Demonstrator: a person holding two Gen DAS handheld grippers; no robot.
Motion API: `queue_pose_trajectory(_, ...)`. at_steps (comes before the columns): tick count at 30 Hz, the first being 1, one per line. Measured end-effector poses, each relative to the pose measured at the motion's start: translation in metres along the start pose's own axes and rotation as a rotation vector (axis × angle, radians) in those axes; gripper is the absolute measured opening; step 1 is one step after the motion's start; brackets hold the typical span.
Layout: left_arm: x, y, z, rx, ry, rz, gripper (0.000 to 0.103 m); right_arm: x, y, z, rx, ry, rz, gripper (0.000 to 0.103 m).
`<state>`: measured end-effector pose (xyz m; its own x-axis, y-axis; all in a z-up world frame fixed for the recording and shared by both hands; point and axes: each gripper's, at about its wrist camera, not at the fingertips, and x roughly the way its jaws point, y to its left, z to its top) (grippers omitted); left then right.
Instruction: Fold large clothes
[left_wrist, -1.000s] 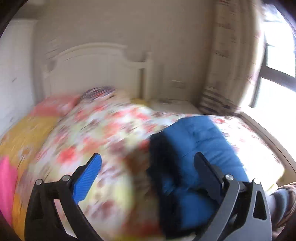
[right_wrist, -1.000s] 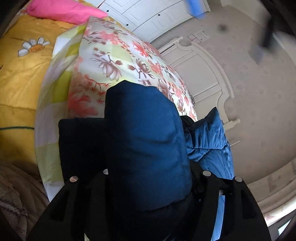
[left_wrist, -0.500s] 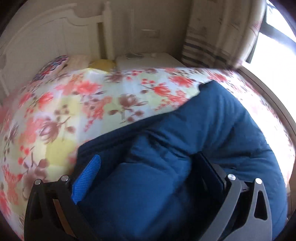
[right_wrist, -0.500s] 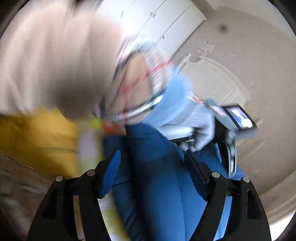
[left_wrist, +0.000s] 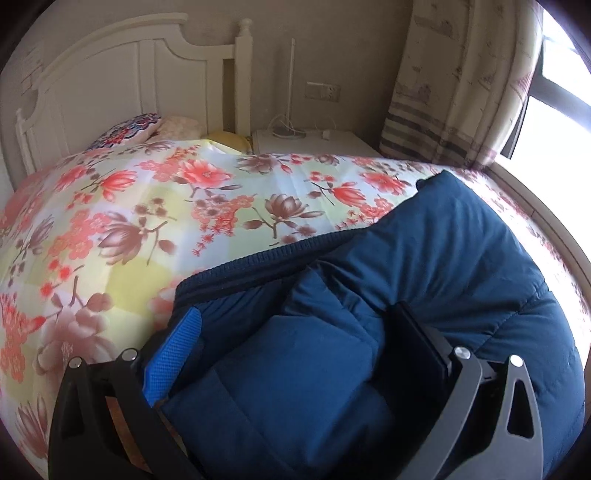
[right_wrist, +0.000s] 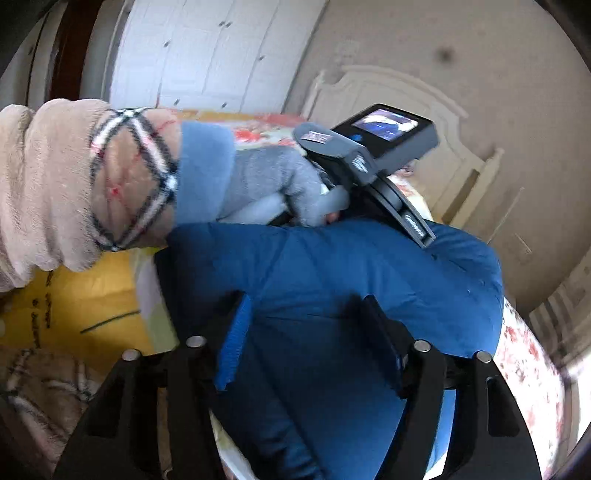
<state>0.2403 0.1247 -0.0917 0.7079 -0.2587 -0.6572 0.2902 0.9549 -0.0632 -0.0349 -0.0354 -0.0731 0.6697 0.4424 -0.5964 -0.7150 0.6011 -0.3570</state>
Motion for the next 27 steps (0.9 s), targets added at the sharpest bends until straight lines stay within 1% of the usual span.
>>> queue_pose_trajectory(1,-0.001,0.0,0.0,-0.002,-0.004,0.011,0.101,-0.005,0.002,0.007,-0.032,0.002,-0.001,0.062)
queue_pose_trajectory(4,-0.001,-0.002,0.002,0.007,0.003,0.021,0.101,-0.013,0.009,0.018,-0.034,-0.048,-0.026,0.062)
queue_pose_trajectory(5,-0.001,-0.002,0.002,0.009,0.003,0.026,0.101,-0.012,0.014,0.013,-0.042,-0.027,-0.022,0.062)
queue_pose_trajectory(6,-0.003,-0.003,0.002,0.018,0.003,0.044,0.101,0.003,0.021,0.009,-0.063,0.025,-0.022,0.062)
queue_pose_trajectory(7,-0.007,-0.007,0.003,0.049,0.008,0.102,0.101,0.011,0.026,0.004,-0.094,0.044,-0.037,0.062)
queue_pose_trajectory(8,-0.012,-0.011,0.003,0.081,0.011,0.172,0.101,0.011,0.026,0.004,-0.1,0.053,-0.026,0.062)
queue_pose_trajectory(9,-0.021,-0.017,0.002,0.123,0.012,0.266,0.101,0.007,0.018,0.005,-0.075,0.062,0.015,0.062)
queue_pose_trajectory(10,-0.033,-0.021,0.001,0.145,0.017,0.324,0.101,0.004,0.011,0.006,-0.049,0.063,0.052,0.062)
queue_pose_trajectory(12,-0.05,-0.021,-0.006,0.144,0.056,0.379,0.101,0.003,-0.008,0.004,0.007,0.056,0.128,0.063)
queue_pose_trajectory(13,-0.065,-0.021,-0.014,0.131,0.072,0.383,0.101,0.004,-0.011,0.004,0.013,0.052,0.14,0.063)
queue_pose_trajectory(14,-0.076,-0.022,-0.02,0.13,0.064,0.383,0.101,0.005,-0.011,0.004,0.014,0.049,0.138,0.063)
queue_pose_trajectory(15,-0.089,-0.025,-0.031,0.143,0.05,0.408,0.101,0.006,-0.01,0.004,0.005,0.045,0.128,0.063)
queue_pose_trajectory(17,-0.097,-0.028,-0.052,0.181,0.065,0.506,0.101,0.005,-0.008,0.006,-0.009,0.046,0.117,0.063)
queue_pose_trajectory(18,-0.094,-0.026,-0.065,0.173,0.088,0.534,0.101,0.003,-0.009,0.006,-0.011,0.049,0.123,0.063)
queue_pose_trajectory(20,-0.094,-0.009,-0.082,0.039,0.072,0.475,0.101,-0.009,-0.017,0.008,-0.005,0.044,0.191,0.062)
queue_pose_trajectory(21,-0.093,-0.001,-0.089,-0.01,0.071,0.463,0.101,-0.007,-0.023,0.008,0.008,0.035,0.224,0.061)
queue_pose_trajectory(22,-0.092,0.007,-0.096,-0.056,0.069,0.437,0.101,-0.012,-0.035,0.009,0.033,0.015,0.232,0.061)
queue_pose_trajectory(23,-0.093,0.013,-0.099,-0.088,0.064,0.416,0.101,-0.014,-0.047,0.009,0.058,-0.007,0.219,0.06)
queue_pose_trajectory(25,-0.092,0.018,-0.104,-0.129,0.05,0.395,0.101,-0.023,-0.086,0.012,0.141,-0.064,0.165,0.059)
queue_pose_trajectory(26,-0.091,0.017,-0.106,-0.135,0.039,0.397,0.101,-0.027,-0.121,0.015,0.217,-0.107,0.118,0.056)
queue_pose_trajectory(27,-0.091,0.017,-0.107,-0.137,0.03,0.401,0.101,-0.028,-0.145,0.017,0.269,-0.131,0.085,0.054)
